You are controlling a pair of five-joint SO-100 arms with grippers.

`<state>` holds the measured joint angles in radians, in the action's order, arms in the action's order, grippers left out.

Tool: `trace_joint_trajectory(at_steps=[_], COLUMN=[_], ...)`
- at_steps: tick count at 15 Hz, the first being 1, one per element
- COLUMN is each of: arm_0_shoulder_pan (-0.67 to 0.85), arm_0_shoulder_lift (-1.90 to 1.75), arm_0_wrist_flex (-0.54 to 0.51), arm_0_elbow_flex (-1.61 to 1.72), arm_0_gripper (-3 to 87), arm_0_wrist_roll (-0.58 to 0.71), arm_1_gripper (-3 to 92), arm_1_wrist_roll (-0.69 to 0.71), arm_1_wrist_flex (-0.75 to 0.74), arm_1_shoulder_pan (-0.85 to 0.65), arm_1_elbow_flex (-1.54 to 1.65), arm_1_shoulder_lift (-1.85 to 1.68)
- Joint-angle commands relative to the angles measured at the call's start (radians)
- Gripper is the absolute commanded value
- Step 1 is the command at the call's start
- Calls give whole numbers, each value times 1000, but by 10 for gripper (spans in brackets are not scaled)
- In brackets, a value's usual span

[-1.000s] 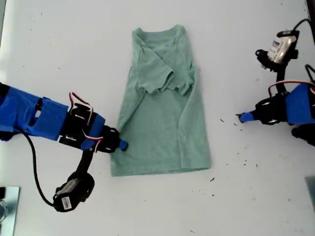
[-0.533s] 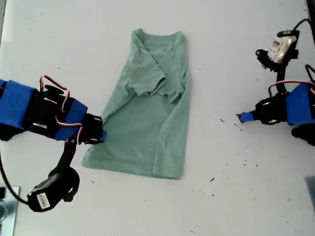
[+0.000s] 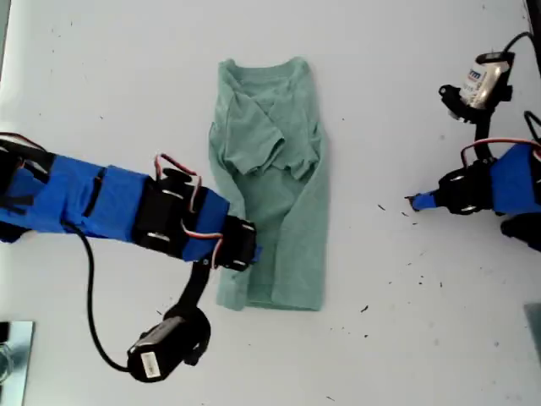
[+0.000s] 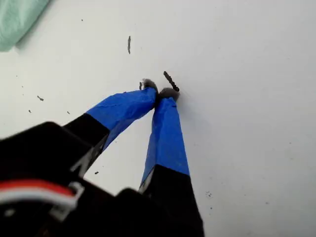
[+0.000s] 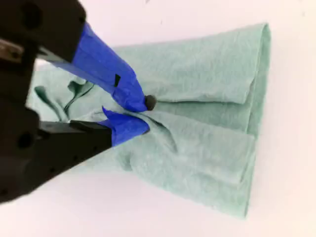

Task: Fold t shirt

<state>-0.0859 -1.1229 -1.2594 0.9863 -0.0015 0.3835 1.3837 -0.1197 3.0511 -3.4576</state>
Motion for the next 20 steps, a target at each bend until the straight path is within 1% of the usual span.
trace_joint_trajectory(at_steps=[1,2,3,4,5,7,8,9,10,11,13,14,15,16,17,19,20], arm_0_shoulder_pan=[55,60,61,57,54,35,35,43,55,64,78,80,71,63,61,81,75], arm_0_shoulder_lift=[141,204,232,207,118,-209,-344,-474,-630,-827,-1247,-1407,-1536,-1646,-1729,-1747,-1740], arm_0_wrist_flex=[121,129,118,104,57,-14,-86,-137,-135,-37,270,374,437,459,443,387,364], arm_0_elbow_flex=[-140,-140,-138,-137,-137,-78,-52,43,247,563,1292,1578,1795,1944,2025,2028,1960], arm_0_gripper=[-2,76,215,277,294,271,266,267,266,241,146,122,77,50,42,15,15], arm_0_wrist_roll=[66,89,94,121,130,140,137,130,97,57,-60,-104,-160,-213,-244,-255,-249], arm_1_gripper=[25,25,25,25,25,25,25,25,25,25,25,25,25,25,25,25,25], arm_1_wrist_roll=[-2,-5,-3,-3,-2,-3,-2,0,0,0,0,0,0,0,0,-6,-41], arm_1_wrist_flex=[-6,-6,-6,-6,-6,-6,-6,-6,-6,-6,-6,-6,-6,-6,-6,-6,-3], arm_1_shoulder_pan=[14,15,15,14,12,12,12,12,12,12,15,15,17,15,15,15,28], arm_1_elbow_flex=[40,40,40,40,40,40,40,40,40,40,40,40,40,40,40,40,34], arm_1_shoulder_lift=[-5,-5,-5,-5,-5,-5,-5,-5,-5,-5,-5,-5,-5,-5,-5,-5,-15])
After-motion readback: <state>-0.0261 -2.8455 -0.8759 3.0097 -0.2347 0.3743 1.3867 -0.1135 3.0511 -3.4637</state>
